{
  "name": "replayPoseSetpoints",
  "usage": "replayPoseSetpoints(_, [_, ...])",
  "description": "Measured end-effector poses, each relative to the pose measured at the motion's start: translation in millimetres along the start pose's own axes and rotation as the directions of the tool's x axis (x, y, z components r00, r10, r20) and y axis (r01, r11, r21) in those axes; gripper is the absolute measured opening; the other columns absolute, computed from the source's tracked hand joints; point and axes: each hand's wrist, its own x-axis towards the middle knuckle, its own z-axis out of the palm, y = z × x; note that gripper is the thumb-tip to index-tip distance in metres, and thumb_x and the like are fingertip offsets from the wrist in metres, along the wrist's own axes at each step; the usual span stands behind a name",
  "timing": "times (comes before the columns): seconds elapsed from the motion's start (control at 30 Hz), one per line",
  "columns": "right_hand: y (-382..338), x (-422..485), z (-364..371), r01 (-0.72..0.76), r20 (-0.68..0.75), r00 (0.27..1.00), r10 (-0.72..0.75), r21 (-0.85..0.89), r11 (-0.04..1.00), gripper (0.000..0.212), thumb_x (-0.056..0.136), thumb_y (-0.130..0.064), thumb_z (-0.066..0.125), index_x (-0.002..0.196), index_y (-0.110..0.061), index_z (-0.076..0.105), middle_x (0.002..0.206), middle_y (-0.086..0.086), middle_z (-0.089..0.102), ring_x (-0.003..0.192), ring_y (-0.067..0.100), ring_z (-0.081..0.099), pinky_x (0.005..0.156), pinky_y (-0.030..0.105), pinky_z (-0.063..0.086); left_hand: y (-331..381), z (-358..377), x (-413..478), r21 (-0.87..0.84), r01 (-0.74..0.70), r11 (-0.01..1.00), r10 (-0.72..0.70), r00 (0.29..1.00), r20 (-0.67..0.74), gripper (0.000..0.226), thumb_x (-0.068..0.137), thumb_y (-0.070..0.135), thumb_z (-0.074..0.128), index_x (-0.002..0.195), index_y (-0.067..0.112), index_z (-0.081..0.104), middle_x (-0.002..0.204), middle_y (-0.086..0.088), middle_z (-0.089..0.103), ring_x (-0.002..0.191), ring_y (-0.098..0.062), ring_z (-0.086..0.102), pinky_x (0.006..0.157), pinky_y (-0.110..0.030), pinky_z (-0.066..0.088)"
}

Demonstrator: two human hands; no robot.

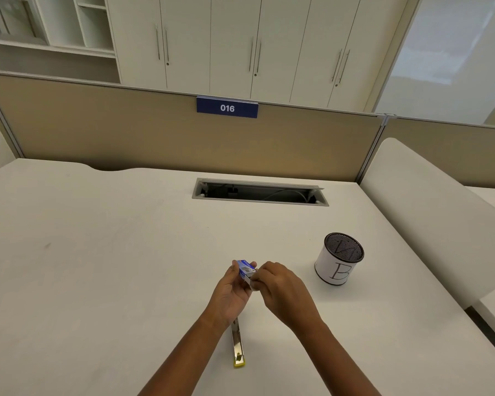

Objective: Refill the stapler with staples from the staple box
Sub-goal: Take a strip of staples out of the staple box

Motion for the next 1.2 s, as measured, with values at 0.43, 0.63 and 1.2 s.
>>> replayPoseSetpoints(0.43, [12, 10, -6, -0.279, 0.139, 0.958, 0.25, 0.276, 0.92, 0.013, 0.09, -0.012, 0.051, 0.095, -0.009, 0.062, 0.101, 0.008, 0.07, 0.092, 0.021, 0.057, 0.076, 0.03, 0.045, 3, 4, 0, 0.049, 0.007, 0.999, -0.008, 1.0, 0.013, 0.032, 0.099, 0.021, 0.033, 0.093, -0.001, 0.055, 0.09, -0.018, 0.059, 0.059, -0.019, 0.071, 0.057, -0.027, 0.059])
replayPoseSetpoints(0.63, [8, 9, -5, -0.246, 0.195, 0.958, 0.209, 0.193, 0.95, 0.017, 0.088, -0.017, 0.055, 0.102, -0.015, 0.064, 0.108, 0.004, 0.067, 0.099, 0.018, 0.055, 0.083, 0.03, 0.044, 2, 6, -2, 0.033, 0.018, 0.999, -0.018, 1.0, 0.025, 0.033, 0.099, 0.022, 0.032, 0.094, -0.002, 0.054, 0.083, -0.018, 0.064, 0.06, -0.021, 0.071, 0.054, -0.027, 0.06])
replayPoseSetpoints(1.2, [9, 13, -3, -0.285, 0.17, 0.953, 0.251, 0.219, 0.933, 0.024, 0.093, -0.012, 0.044, 0.11, -0.01, 0.061, 0.11, 0.011, 0.064, 0.099, 0.024, 0.056, 0.083, 0.031, 0.044, 2, 6, -1, 0.085, -0.002, 0.996, -0.001, 0.999, 0.035, 0.033, 0.099, 0.019, 0.033, 0.092, -0.002, 0.057, 0.073, -0.015, 0.071, 0.061, -0.02, 0.071, 0.058, -0.027, 0.06])
